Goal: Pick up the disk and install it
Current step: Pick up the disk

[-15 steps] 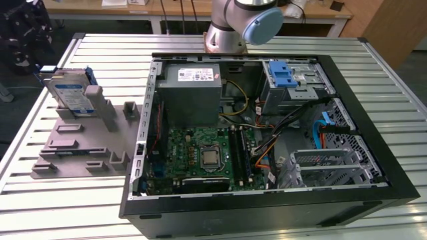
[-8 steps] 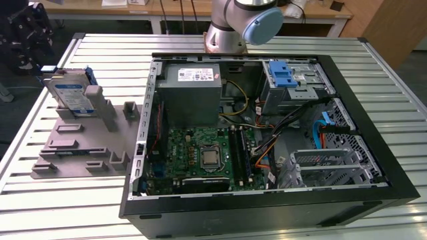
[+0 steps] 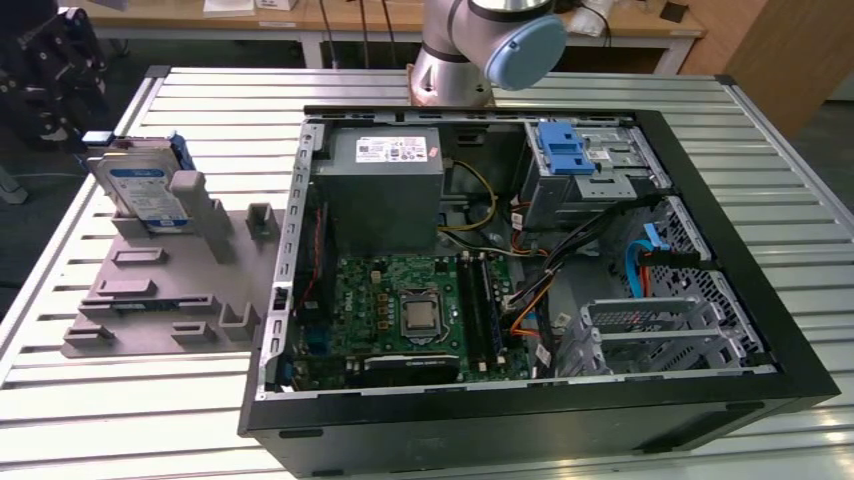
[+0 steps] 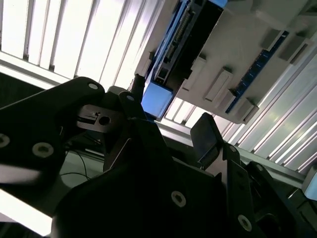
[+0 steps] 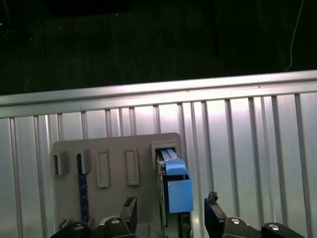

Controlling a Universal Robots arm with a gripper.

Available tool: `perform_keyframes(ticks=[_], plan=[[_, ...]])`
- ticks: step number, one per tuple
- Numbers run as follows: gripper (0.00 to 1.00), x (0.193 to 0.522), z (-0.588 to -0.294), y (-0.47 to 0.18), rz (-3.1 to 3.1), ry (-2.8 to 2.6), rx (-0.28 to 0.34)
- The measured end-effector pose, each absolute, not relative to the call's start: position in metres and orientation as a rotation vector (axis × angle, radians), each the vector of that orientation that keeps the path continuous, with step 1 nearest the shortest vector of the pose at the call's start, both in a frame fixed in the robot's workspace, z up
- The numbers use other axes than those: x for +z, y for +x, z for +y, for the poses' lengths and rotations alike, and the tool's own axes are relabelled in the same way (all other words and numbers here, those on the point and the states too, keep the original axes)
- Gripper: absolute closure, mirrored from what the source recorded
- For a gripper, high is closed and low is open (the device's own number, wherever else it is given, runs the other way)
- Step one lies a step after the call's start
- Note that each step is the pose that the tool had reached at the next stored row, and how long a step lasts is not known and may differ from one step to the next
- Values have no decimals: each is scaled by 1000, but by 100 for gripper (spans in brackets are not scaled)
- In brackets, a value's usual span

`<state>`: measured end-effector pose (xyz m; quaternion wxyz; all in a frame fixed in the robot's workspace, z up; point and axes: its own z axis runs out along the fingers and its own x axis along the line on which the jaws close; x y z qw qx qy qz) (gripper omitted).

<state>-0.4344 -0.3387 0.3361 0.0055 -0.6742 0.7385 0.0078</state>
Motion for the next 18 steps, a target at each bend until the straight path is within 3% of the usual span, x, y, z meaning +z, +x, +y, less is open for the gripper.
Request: perform_keyframes(ticks=[13, 15, 16, 18], plan=[[36, 320, -336, -437, 2296, -2128, 25], [37, 317, -336, -437, 2296, -2127, 25], [44, 316, -336, -437, 2297, -2127, 25], [44, 314, -335, -437, 2297, -2127, 25]])
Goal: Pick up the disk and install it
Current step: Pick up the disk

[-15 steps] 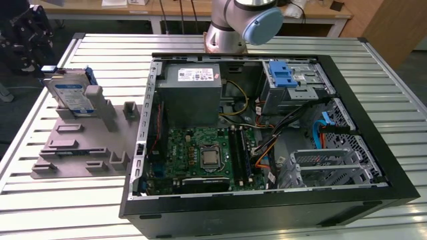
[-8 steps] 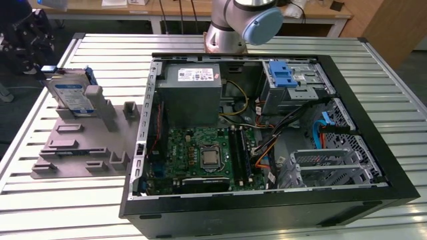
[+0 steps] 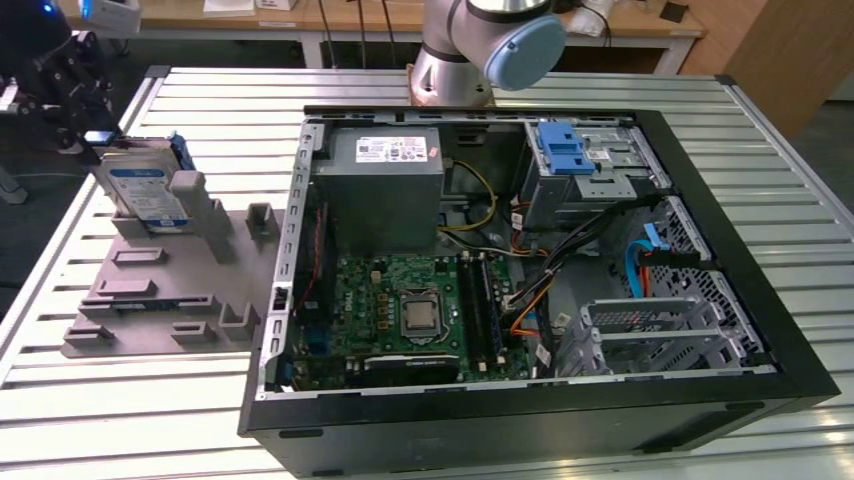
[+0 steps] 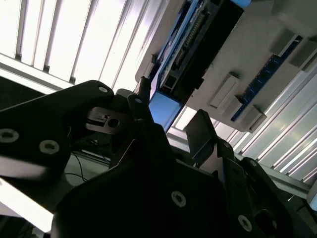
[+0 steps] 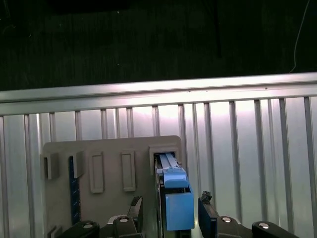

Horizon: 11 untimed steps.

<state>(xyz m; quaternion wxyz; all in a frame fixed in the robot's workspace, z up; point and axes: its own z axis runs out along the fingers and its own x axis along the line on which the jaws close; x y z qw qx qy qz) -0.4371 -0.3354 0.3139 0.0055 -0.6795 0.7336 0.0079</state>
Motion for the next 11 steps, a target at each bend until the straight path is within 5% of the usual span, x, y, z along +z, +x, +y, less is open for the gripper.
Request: perform_keyframes(ticks=[11], plan=[[44, 306, -334, -437, 2299, -2129, 29]])
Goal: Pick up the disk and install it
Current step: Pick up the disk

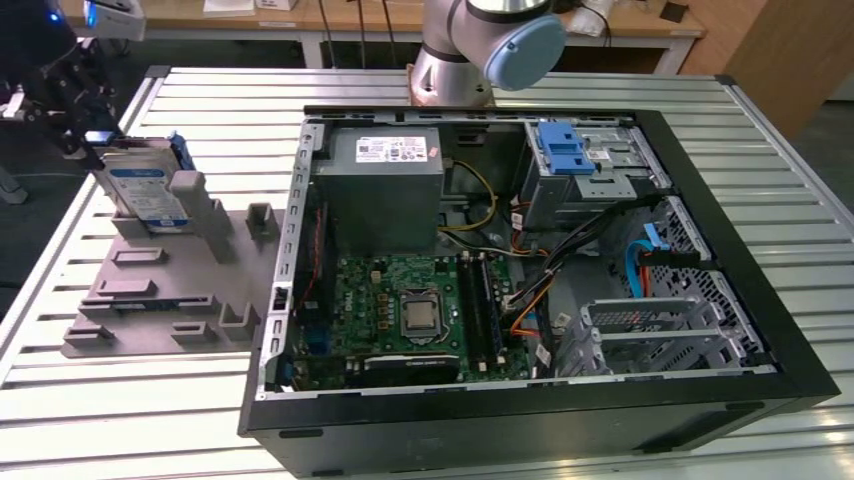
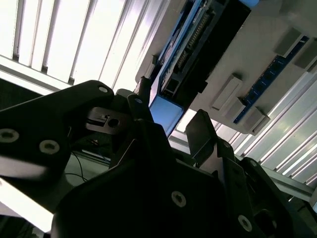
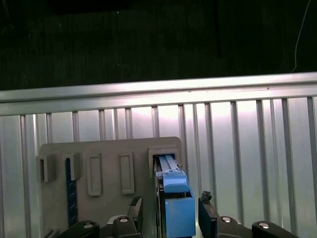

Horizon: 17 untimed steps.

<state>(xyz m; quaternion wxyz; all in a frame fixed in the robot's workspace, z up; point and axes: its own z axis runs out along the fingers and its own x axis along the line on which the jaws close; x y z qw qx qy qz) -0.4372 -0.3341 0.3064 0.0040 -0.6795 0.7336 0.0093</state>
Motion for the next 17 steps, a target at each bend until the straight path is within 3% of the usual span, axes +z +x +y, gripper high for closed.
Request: perform_keyframes(ticks=[5, 6, 11, 13, 17], plan=[[44, 298, -333, -438, 2299, -2129, 29], [52, 296, -333, -438, 2299, -2129, 29], [52, 290, -333, -440, 2309, -2124, 36], [45, 296, -333, -440, 2308, -2123, 37], [45, 296, -333, -439, 2308, -2123, 37]])
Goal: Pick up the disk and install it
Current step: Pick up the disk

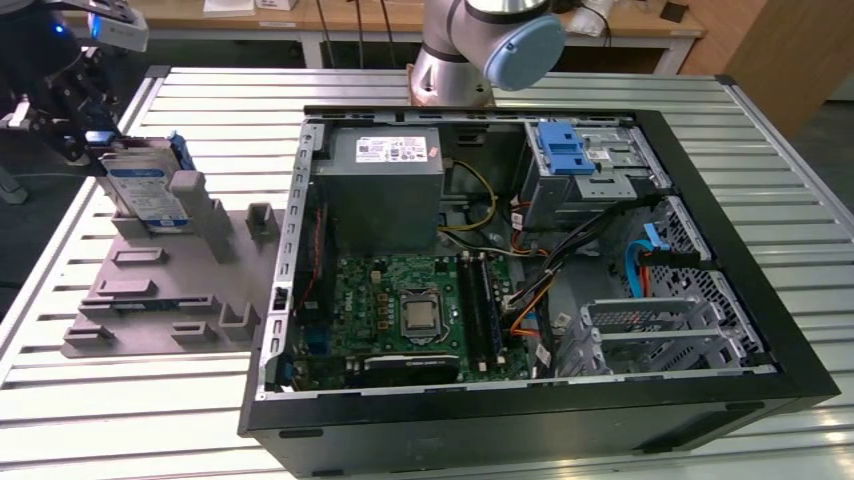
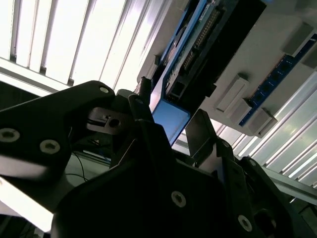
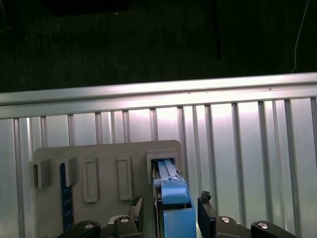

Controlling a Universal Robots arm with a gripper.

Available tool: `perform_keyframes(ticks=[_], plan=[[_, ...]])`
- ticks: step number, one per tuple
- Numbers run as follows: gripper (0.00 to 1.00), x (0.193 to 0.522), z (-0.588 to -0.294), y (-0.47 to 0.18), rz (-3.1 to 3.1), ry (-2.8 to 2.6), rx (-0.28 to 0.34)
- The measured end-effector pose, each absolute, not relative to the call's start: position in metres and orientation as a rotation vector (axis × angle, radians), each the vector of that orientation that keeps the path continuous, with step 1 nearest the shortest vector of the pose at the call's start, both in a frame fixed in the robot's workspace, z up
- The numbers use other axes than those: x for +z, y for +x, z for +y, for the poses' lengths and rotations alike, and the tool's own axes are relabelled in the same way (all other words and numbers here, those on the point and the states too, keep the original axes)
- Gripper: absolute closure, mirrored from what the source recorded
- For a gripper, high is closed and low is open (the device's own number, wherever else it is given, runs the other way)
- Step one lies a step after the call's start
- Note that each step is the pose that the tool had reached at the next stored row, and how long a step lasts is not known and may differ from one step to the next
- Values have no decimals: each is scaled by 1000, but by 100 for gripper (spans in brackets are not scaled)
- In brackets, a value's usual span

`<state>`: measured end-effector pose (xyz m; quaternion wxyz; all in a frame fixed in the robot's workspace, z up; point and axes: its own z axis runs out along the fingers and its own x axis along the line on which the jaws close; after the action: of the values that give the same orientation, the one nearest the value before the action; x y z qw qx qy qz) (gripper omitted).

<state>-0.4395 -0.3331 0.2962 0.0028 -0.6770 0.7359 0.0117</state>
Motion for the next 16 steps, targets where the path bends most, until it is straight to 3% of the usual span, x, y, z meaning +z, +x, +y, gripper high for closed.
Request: perform_keyframes(ticks=[13, 15, 16], plan=[[45, 296, -333, -440, 2308, -2123, 37], [46, 296, -333, -439, 2308, -2123, 37], [53, 296, -333, -440, 2308, -2123, 37]])
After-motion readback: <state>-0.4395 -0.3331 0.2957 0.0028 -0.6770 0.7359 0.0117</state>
